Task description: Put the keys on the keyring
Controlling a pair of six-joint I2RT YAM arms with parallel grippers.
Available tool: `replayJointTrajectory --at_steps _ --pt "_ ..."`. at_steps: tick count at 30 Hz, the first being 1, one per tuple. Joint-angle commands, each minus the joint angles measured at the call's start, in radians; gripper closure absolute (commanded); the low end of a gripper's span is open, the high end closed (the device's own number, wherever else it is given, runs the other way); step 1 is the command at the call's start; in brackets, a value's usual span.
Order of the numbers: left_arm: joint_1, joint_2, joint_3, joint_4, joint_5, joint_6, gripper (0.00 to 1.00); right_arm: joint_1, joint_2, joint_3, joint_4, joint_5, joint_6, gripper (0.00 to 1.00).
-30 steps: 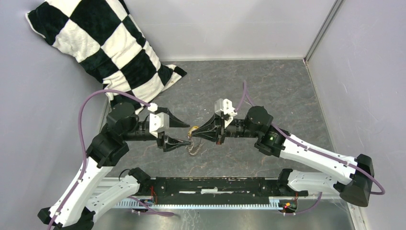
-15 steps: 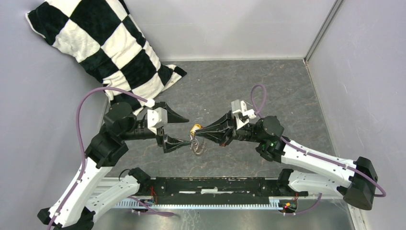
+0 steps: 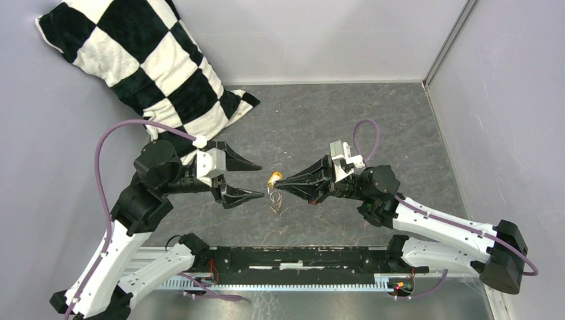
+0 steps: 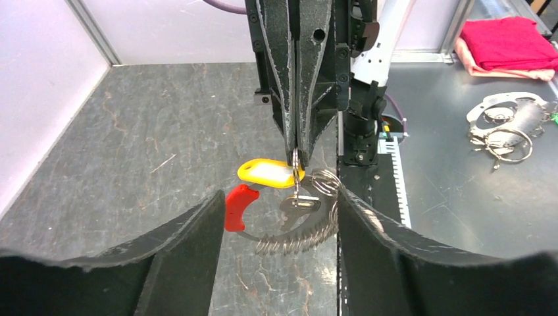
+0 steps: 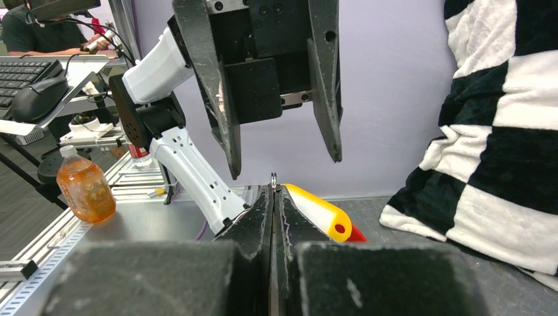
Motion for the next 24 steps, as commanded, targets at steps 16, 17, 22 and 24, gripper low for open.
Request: replayJointTrajectory --at_steps 16,17,22,24 --pt "-0.002 0.044 -0.025 0.093 0.1 -0.085 0.67 0.0 0.051 0.037 0.128 0.013 0.02 1.0" --pt "-0.002 0.041 -0.027 0.082 0.101 -0.075 0.72 -0.001 0.049 0.036 0.13 0.016 0.02 0.99" --pt "-0.002 0.025 -0.038 0.043 0.081 -0.047 0.75 0.0 0.04 0.03 0.131 0.033 0.017 0.99" --pt "-0.002 0.02 -0.043 0.042 0.076 -0.052 0.67 0.0 0.041 0.032 0.132 0.034 0.015 0.99"
